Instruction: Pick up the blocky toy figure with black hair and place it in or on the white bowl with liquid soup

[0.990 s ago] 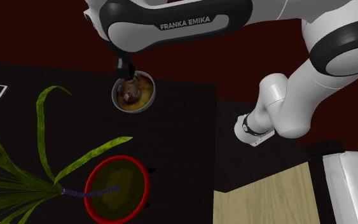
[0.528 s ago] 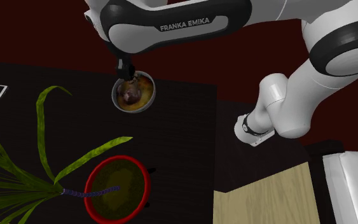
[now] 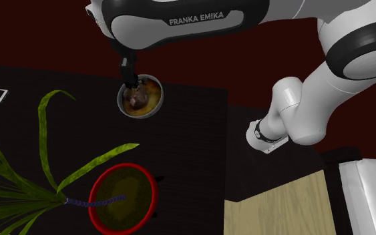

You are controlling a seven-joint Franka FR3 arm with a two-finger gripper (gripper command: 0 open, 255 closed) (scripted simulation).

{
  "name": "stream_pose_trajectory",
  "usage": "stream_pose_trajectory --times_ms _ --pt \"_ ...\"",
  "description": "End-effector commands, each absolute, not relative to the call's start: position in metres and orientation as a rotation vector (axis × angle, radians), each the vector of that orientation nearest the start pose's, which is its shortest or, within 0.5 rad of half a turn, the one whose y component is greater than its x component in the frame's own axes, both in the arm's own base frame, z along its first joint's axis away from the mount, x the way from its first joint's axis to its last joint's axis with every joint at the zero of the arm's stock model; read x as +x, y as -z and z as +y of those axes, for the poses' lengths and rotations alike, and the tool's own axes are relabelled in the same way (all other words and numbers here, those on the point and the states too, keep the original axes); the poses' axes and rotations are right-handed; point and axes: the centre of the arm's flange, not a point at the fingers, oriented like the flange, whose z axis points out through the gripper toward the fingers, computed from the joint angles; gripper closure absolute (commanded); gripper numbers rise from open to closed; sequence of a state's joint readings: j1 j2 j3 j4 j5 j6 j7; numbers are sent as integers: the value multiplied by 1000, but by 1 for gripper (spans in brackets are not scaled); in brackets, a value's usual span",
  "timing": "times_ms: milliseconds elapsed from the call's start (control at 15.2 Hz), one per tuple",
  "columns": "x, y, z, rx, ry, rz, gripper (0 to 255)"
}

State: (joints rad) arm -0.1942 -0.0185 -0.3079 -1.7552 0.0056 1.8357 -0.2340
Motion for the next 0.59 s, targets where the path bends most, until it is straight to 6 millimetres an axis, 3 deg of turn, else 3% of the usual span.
stream_pose_trajectory --times_ms 0,66,528 --pt "495 -593 -273 -3134 150 425 0" --pt "494 -604 -273 -3134 150 425 0" --pt "494 -604 -273 -3134 150 425 0"
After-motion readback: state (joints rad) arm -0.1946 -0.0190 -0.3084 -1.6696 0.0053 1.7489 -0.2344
